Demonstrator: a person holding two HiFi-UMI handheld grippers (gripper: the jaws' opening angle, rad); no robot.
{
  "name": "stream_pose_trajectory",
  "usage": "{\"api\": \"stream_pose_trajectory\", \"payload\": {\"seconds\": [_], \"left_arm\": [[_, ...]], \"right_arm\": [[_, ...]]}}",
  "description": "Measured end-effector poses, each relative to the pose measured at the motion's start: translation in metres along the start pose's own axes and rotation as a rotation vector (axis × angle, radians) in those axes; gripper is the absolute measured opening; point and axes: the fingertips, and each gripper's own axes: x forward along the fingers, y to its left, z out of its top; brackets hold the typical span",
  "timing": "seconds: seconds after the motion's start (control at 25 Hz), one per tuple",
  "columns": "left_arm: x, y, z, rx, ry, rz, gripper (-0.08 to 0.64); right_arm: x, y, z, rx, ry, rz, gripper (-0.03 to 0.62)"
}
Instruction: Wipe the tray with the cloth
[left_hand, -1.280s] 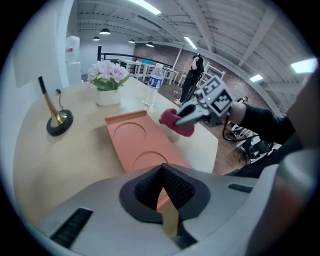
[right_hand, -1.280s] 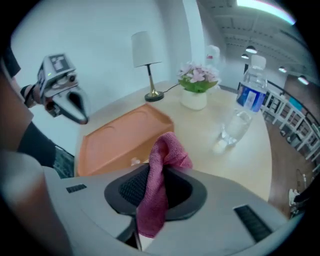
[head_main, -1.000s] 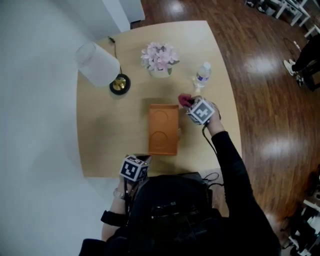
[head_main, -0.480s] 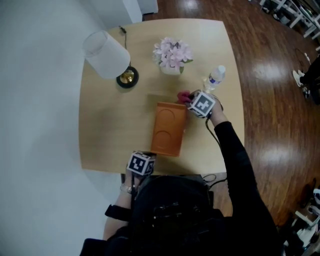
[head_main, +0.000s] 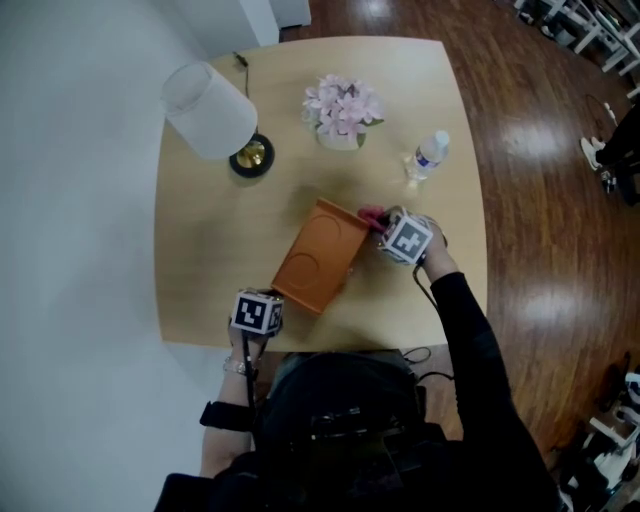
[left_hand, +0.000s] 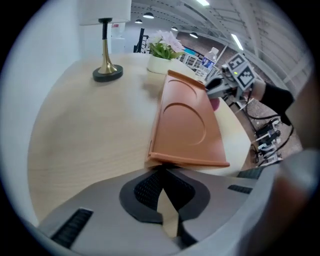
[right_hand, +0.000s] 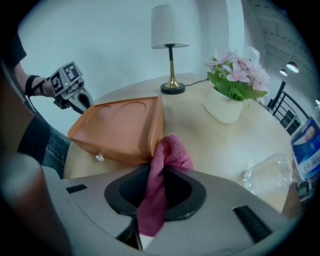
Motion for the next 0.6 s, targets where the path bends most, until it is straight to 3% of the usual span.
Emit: {"api": "stream_pose_trajectory", "payload": {"seconds": [0.12,0.28,0.6], "left_arm": [[-0.007,0.041,0.017,-0.017,-0.022,0.068,0.0],[-0.013,0.08,0.044,0.006,-0.043,0.115,0.0],[-0.014,0.113,0.086,0.055,-0.073,0.121,0.0]], "right_arm": [[-0.001,0.022,-0.01,-0.029,0.022,-0.023,0.08],[0.005,0.059,-0.012,-0.021,0.02,0.01,0.08],[0.011,0.115,-0.016,0.11,-0.011,0.02,0.08]]}}
